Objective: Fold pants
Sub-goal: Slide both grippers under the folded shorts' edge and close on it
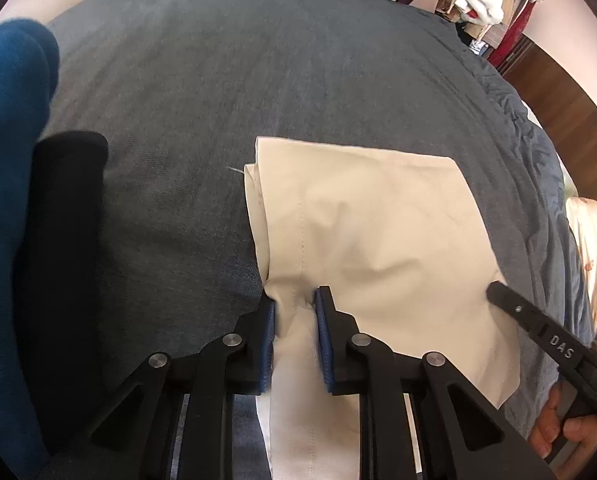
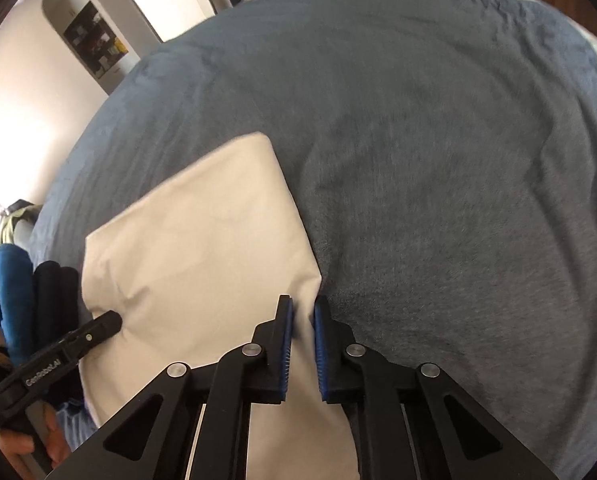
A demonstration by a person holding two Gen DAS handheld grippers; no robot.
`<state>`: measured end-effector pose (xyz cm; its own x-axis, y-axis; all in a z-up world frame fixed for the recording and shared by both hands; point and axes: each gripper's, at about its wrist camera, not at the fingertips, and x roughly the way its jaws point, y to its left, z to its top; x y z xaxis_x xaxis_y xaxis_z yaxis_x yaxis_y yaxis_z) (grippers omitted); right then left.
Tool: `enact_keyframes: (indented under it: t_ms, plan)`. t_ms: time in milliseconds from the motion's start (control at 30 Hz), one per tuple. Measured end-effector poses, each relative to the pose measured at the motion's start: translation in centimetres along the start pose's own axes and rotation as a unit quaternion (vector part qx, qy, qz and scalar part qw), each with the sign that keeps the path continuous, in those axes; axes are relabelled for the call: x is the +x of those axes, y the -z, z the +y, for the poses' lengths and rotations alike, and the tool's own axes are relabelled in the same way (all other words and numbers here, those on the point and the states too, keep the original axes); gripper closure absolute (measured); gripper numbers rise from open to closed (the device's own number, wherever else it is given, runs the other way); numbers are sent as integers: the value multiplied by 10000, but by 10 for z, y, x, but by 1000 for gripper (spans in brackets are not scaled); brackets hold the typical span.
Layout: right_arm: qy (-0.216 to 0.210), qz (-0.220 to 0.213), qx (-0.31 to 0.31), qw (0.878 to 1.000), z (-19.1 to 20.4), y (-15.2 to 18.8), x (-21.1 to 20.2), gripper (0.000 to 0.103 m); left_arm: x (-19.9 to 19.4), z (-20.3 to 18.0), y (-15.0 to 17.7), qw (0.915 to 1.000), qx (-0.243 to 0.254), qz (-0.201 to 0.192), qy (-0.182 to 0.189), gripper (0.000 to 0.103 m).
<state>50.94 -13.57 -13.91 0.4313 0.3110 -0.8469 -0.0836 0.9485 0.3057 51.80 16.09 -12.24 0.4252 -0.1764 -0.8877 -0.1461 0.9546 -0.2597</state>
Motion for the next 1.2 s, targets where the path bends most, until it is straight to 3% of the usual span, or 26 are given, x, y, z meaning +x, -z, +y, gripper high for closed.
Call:
enact_keyframes:
  t_ms: [267,433,600,767,833,867,967,1033,1200]
  plan:
    - [201,-336,-504,9980,22,-2,-38,93,2,7,3,9997,-175,98,104,82]
    - [166,-290,-433,9985,17,-5,-41,94,7,8,4,9998,-129,149,-33,53]
    - [421,-451,-226,9978,16,-2,-50,95,15,5,3,9993,-226,250,154,46]
    - [552,-383,-144,9976,11,-1,-46,95,27,3,1,9973,-373,345,539,51]
    - [589,-380,-184,9974,9,-1,-45,95,33,1,-1,9956,-359,449,741,65]
    - [585,-373,-176,9974,10,-2,-44,95,34,1,-2,9952,-388,464,773,65]
    - [600,-357,-118,9975,7,-2,-43,95,29,-3,-3,9961,-308,380,736,68]
    - [577,-371,-78,9976,6,0,-44,95,20,-5,-2,9970,-237,291,678,78]
    - [564,-448,-190,9972,10,3,-52,95,1,-9,-6,9978,-46,135,654,86]
